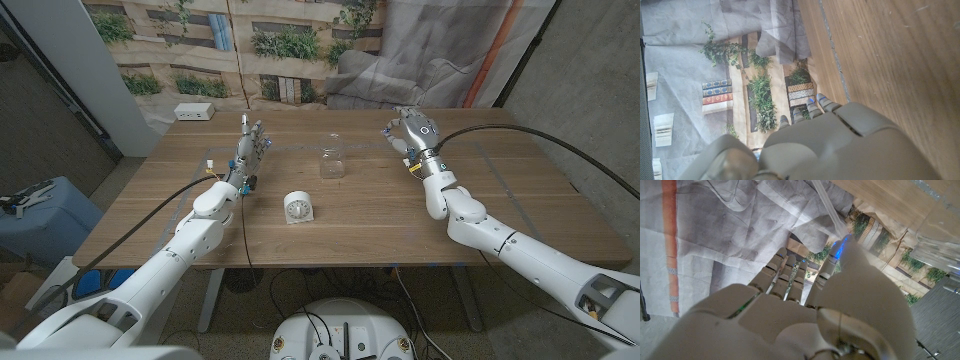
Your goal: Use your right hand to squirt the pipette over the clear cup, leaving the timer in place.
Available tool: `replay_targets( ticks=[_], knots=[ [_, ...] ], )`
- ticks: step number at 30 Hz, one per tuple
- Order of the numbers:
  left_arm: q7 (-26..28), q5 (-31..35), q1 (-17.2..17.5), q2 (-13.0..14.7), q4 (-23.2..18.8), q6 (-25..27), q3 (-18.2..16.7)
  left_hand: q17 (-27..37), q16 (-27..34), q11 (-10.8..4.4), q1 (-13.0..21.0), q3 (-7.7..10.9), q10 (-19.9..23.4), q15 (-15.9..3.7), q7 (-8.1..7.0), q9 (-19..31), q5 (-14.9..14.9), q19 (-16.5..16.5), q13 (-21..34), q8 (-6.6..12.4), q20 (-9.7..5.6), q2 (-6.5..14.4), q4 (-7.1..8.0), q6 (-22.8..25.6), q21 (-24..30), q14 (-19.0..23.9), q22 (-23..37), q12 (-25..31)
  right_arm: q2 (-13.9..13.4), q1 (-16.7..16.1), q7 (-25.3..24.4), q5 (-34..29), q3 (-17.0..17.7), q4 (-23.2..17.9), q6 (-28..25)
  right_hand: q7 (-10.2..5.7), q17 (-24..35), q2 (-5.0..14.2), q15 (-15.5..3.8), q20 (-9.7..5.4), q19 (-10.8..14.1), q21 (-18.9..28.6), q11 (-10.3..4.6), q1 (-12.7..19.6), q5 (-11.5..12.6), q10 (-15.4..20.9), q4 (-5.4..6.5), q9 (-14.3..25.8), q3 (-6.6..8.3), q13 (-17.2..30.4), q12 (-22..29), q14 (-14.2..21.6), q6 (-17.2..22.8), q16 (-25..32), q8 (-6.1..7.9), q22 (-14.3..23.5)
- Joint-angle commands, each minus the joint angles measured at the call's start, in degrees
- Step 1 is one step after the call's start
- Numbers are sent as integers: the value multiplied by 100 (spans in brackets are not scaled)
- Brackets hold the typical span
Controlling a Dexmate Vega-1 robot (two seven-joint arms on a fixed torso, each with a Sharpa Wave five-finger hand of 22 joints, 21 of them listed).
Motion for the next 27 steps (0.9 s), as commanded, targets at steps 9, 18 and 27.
replay_targets(
  ticks=[9, 18, 27],
  knots=[
    [0, 0, -1, -1, 3, 1, 0, 9, 33, -8, -8, -24, -11, -648, -33, 14, 31, -29, 32, 35, -526, 257, 2, -25, 32, -45, 14, 26, 173, 241, 326, -110, -373, 580, -164, -17, 9, -10, -367, -3, 65, 47, -43, 26, 13, -12, -19, 16, -12, 10, 31, 45, 54, 25, 25, 27],
    [0, 0, 0, -1, 3, 1, 0, 8, 33, -6, -6, -23, -15, -652, -33, 14, 32, -31, 32, 33, -528, 257, 2, -28, 31, -46, 14, 25, 307, 366, 386, 6, -482, 838, -202, -11, 11, -6, -370, -2, 64, 42, -44, 28, 12, -13, -18, 14, -11, 9, 32, 45, 59, 24, 26, 27],
    [0, 0, 0, -1, 3, 0, 0, 8, 35, -11, -7, -23, -12, -651, -33, 14, 32, -27, 32, 34, -526, 257, 2, -27, 33, -41, 14, 26, 314, 414, 429, 144, -524, 890, -177, -14, 12, -2, -368, -8, 70, 41, -54, 24, 11, -18, -13, 12, -13, 8, 30, 47, 52, 25, 23, 27]
  ],
)
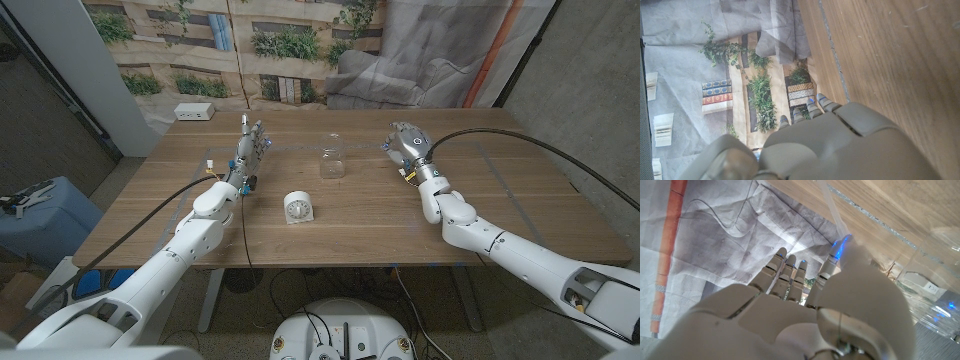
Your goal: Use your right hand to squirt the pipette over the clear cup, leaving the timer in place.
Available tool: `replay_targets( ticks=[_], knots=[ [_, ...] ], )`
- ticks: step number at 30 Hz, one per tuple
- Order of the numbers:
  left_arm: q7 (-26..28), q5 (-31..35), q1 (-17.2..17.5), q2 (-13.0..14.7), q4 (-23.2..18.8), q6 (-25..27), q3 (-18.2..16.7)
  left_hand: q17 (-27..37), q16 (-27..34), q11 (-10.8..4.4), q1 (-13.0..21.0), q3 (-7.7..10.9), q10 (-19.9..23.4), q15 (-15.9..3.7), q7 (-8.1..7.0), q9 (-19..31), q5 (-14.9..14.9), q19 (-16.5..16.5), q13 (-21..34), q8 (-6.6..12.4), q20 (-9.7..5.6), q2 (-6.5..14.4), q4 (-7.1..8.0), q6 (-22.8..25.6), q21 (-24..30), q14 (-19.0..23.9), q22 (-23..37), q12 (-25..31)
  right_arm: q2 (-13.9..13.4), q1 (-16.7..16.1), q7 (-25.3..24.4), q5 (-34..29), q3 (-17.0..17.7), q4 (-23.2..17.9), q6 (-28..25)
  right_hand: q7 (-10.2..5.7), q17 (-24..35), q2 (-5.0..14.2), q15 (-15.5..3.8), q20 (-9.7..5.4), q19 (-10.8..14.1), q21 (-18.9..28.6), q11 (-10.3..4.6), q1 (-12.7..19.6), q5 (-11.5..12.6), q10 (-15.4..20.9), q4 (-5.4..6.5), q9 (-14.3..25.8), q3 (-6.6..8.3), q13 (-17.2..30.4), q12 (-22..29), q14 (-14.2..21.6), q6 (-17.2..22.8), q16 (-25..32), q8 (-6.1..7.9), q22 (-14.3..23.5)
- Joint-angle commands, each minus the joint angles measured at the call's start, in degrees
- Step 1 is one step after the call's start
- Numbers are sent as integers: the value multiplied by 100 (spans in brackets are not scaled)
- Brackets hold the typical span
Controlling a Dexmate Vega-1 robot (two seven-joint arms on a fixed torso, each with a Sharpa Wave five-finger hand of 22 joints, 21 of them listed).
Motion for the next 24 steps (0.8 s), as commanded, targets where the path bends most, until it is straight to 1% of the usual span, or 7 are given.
replay_targets(
  ticks=[1, 3, 4, 6, 14, 17, 24],
  knots=[
    [1, -1, 0, 0, 0, 1, 0, 21, 33, -12, -7, -23, -14, -649, -32, 13, 32, -28, 32, 34, -526, 257, 2, -27, 33, -44, 14, 25, 67, 113, 77, 161, -114, 190, -9, 15, 12, -2, -370, -7, 68, 40, -22, 24, 11, 14, -13, 12, -13, 8, 31, 48, 29, 24, 22, 27],
    [0, -1, -1, -1, 1, 0, 0, 21, 34, -11, -7, -23, -11, -651, -32, 13, 32, -30, 32, 34, -526, 257, 2, -27, 32, -43, 14, 26, 62, 122, 77, 197, -120, 206, 26, 18, 12, -1, -365, -8, 72, 40, -22, 22, 11, 18, -12, 12, -14, 7, 33, 51, 35, 25, 25, 27],
    [0, -1, -2, 0, 1, 1, 0, 21, 33, 25, -7, -23, -7, -652, -32, 13, 32, -36, 32, 34, -524, 257, 2, -27, 29, -45, 14, 28, 77, 122, 84, 215, -119, 219, 6, 17, 12, -1, -362, -7, 74, 41, -21, 22, 11, 21, -12, 12, -14, 7, 34, 52, 34, 26, 24, 27],
    [-1, -1, -2, -1, 2, 0, 0, 21, 32, 30, -7, -23, -12, -653, -32, 13, 32, -35, 32, 34, -525, 257, 2, -28, 30, -49, 14, 26, 94, 118, 80, 244, -115, 222, -28, 17, 13, -1, -369, -9, 73, 40, -21, 21, 11, 21, -11, 11, -15, 7, 34, 51, 34, 25, 24, 27],
    [0, 0, -2, 0, 1, 0, 0, 21, 35, -13, -7, -23, -8, -652, -32, 13, 32, -27, 31, 34, -525, 257, 2, -27, 33, -41, 14, 27, 101, 164, 145, 342, -162, 293, 30, 13, 13, 1, -374, -9, 77, 39, -21, 17, 11, 24, -9, 10, -16, 7, 36, 64, 35, 30, 24, 27],
    [0, -1, -1, 0, 0, 1, 0, 21, 34, 0, -6, -22, -9, -656, -32, 13, 33, -29, 31, 34, -527, 257, 1, -27, 32, -43, 14, 27, 122, 181, 194, 393, -164, 307, 13, 21, 14, 2, -370, -9, 77, 38, -21, 17, 11, 25, -10, 9, -17, 6, 36, 61, 49, 28, 30, 27],
    [1, -1, -1, 0, -1, 2, 0, 21, 34, 4, -6, -22, -7, -654, -32, 13, 33, -29, 31, 34, -525, 257, 1, -26, 32, -43, 14, 28, 121, 201, 290, 478, -167, 273, -17, 6, 10, -22, -360, 2, 84, 37, -18, 22, 9, 14, -21, 8, -25, 6, 32, 48, -38, 19, -5, 27]
  ],
)
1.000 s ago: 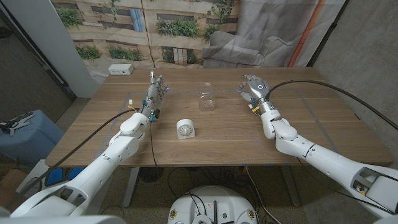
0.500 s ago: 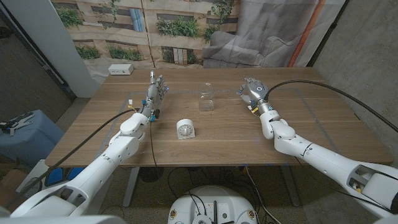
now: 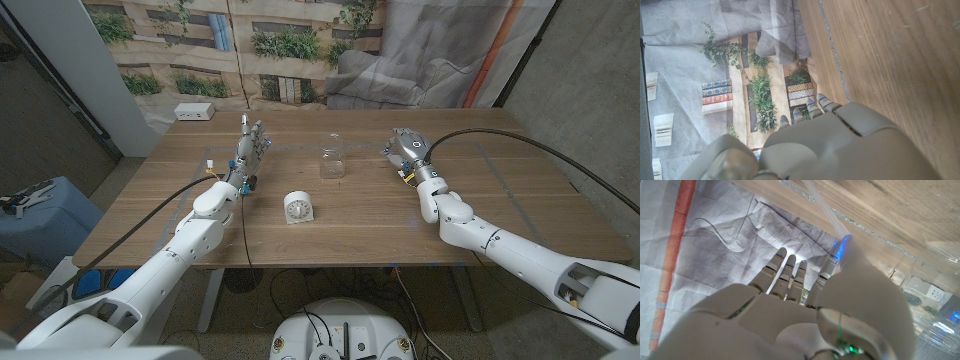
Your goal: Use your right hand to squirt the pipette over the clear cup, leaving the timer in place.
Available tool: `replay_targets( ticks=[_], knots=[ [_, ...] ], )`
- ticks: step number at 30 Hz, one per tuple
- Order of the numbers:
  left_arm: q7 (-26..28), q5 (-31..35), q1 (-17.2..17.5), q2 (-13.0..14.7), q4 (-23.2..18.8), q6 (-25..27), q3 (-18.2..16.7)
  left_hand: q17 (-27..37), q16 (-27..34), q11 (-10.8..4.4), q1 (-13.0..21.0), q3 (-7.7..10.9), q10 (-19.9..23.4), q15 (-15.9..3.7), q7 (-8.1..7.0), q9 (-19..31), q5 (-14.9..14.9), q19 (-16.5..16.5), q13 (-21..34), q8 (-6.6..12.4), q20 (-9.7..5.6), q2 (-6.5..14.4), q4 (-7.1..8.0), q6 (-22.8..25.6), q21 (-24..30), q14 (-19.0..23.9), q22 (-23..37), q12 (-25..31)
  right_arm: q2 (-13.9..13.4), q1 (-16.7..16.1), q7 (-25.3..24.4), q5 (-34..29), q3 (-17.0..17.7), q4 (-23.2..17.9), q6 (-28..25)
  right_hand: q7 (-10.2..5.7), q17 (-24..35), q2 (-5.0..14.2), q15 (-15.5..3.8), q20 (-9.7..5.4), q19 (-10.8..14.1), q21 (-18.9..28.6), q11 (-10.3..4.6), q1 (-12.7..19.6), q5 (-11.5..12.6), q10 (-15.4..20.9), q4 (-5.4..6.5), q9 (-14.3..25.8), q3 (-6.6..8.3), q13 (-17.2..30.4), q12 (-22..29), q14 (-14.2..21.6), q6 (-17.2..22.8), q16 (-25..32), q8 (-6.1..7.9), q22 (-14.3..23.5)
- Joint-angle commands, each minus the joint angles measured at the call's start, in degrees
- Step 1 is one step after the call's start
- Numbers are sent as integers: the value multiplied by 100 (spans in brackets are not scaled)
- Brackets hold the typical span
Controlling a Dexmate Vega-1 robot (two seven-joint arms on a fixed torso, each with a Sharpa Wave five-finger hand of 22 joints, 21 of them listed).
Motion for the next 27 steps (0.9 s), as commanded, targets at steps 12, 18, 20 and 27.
replay_targets(
  ticks=[12, 18, 20, 27],
  knots=[
    [1, 0, 2, 0, -2, 0, 1, 6, 34, -7, -7, -22, -14, -658, -32, 13, 33, -30, 31, 33, -522, 257, 2, -28, 32, -43, 14, 25, 8, 77, 347, 172, -62, -129, -147, -44, -26, -163, -298, 97, 43, 24, -14, 31, -18, -181, -45, 12, -70, 16, -42, -55, -308, -59, -108, 25],
    [0, 0, 1, -1, 0, 0, 1, 6, 34, -2, -7, -22, 1, -656, -32, 13, 33, -31, 32, 33, -524, 256, 2, -29, 31, -44, 14, 31, -99, 63, 487, 203, -46, -253, -87, -19, -53, -308, -213, 152, -4, 1, 59, -38, -53, -355, -25, 8, -134, 19, -81, -131, -691, -126, -259, 25],
    [0, 0, 2, -1, -1, 0, 1, 6, 33, -3, -7, -22, -3, -652, -32, 13, 33, -30, 32, 33, -522, 256, 2, -29, 31, -44, 14, 29, -116, 57, 521, 210, -38, -276, -80, -25, -57, -350, -177, 161, -17, -3, 56, -72, -66, -433, -14, 3, -153, 20, -100, -192, -773, -162, -295, 25],
    [1, 0, 2, 0, -2, 1, 0, 6, 32, 5, -8, -22, -14, -653, -32, 13, 33, -36, 32, 33, -524, 256, 2, -29, 29, -48, 14, 25, -273, 42, 883, 234, -13, -491, -57, 9, -62, -440, -31, 264, -189, -43, 197, -248, -74, -797, 45, -4, -206, 26, -159, -409, -1236, -293, -484, 27]
  ],
)
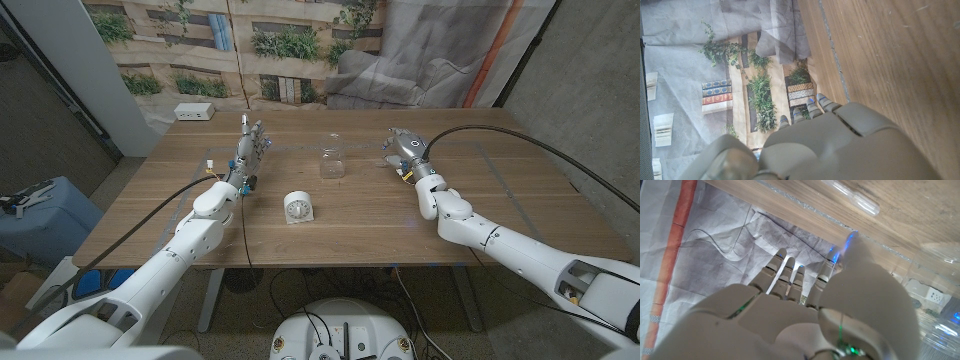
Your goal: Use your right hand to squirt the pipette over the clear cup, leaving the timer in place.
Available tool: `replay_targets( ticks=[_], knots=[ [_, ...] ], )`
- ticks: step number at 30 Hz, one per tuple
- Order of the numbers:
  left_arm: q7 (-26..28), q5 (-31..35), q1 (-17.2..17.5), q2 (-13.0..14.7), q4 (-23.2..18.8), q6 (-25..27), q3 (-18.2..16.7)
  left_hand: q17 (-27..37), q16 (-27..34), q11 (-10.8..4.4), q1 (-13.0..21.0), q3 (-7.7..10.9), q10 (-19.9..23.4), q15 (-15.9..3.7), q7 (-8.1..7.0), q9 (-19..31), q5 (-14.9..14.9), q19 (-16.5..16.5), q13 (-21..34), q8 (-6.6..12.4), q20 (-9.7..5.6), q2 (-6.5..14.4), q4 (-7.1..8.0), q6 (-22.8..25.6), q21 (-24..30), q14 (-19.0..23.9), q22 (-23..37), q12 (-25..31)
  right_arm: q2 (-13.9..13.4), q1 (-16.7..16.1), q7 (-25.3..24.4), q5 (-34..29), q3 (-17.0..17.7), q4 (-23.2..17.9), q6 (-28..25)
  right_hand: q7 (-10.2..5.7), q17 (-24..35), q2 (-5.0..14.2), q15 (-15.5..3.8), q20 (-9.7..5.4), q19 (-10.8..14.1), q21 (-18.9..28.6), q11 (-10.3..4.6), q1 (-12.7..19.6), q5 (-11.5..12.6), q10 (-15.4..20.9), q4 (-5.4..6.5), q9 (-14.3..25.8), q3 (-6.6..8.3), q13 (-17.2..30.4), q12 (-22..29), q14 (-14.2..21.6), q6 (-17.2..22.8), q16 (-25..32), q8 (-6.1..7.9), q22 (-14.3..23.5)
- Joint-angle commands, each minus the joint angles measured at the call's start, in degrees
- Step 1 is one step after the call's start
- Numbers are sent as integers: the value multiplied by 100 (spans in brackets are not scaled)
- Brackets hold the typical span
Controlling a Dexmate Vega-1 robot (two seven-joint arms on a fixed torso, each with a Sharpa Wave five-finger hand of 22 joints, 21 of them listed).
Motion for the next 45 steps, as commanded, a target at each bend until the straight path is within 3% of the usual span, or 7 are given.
replay_targets(
  ticks=[1, 5, 22, 32, 33, 37, 45],
  knots=[
    [0, 0, 1, 0, -1, 1, 0, 7, 34, -3, -8, -22, -11, -654, -32, 13, 33, -28, 31, 33, -524, 256, 2, -30, 32, -44, 14, 26, -185, -27, 427, 43, 42, -261, 36, -2, 2, -24, -18, 45, -111, -39, 66, -158, -7, -208, 26, -5, -61, 26, -30, -148, -283, -80, -118, 27],
    [0, 0, 1, 0, -2, 1, 0, 7, 34, -12, -8, -22, -16, -654, -32, 13, 33, -31, 31, 33, -525, 256, 2, -29, 31, -43, 14, 23, -260, -19, 709, 68, 59, -386, 24, 57, -8, -75, 142, 111, -271, -49, 91, -297, -2, -553, 51, 9, -92, 30, -59, -364, -708, -208, -274, 27],
    [2, -2, 3, 3, -9, 5, -2, 7, 33, -8, -9, -24, -5, -659, -32, 13, 32, -29, 32, 33, -525, 255, 3, -29, 32, -45, 14, 28, -431, 10, 1433, 308, 249, -683, 103, 252, -33, -133, 520, 321, -772, -81, 297, -710, 4, -1290, 121, 60, -146, 27, -68, -936, -1665, -537, -611, 25],
    [1, -1, 3, 3, -8, 5, -1, 7, 34, -3, -9, -24, -6, -656, -32, 13, 32, -29, 32, 34, -526, 254, 3, -25, 32, -43, 14, 28, -528, -209, 1306, 748, 629, -952, 321, 246, -12, 46, 444, 277, -700, -7, 188, -1102, -3, -973, 299, 80, -168, 26, 102, -817, -1812, -499, -672, 27],
    [1, -1, 3, 3, -8, 5, -1, 7, 33, 2, -9, -24, -7, -657, -32, 13, 32, -28, 32, 35, -526, 254, 2, -25, 32, -44, 14, 27, -512, -269, 1176, 896, 724, -924, 451, 283, -9, 114, 434, 271, -701, -6, 183, -1238, 6, -965, 369, 81, -182, 25, 104, -824, -1913, -505, -718, 27],
    [1, -2, 2, 3, -7, 5, -1, 7, 34, -4, -9, -24, -10, -657, -32, 13, 32, -30, 32, 35, -525, 255, 3, -24, 31, -43, 14, 26, -483, -365, 1039, 1271, 939, -873, 682, 322, -14, 148, 438, 261, -773, -33, 194, -1444, 13, -865, 442, 76, -224, 21, 137, -844, -2082, -525, -799, 21],
    [1, -2, 2, 3, -8, 6, -2, 7, 34, -1, -9, -24, -8, -653, -32, 13, 32, -28, 32, 35, -526, 255, 3, -23, 32, -42, 14, 27, -411, -571, 940, 1977, 1303, -936, 893, 368, -31, 182, 462, 198, -827, -44, 183, -1694, 28, -795, 511, 45, -275, 12, 151, -921, -2385, -578, -954, 11]
  ],
)
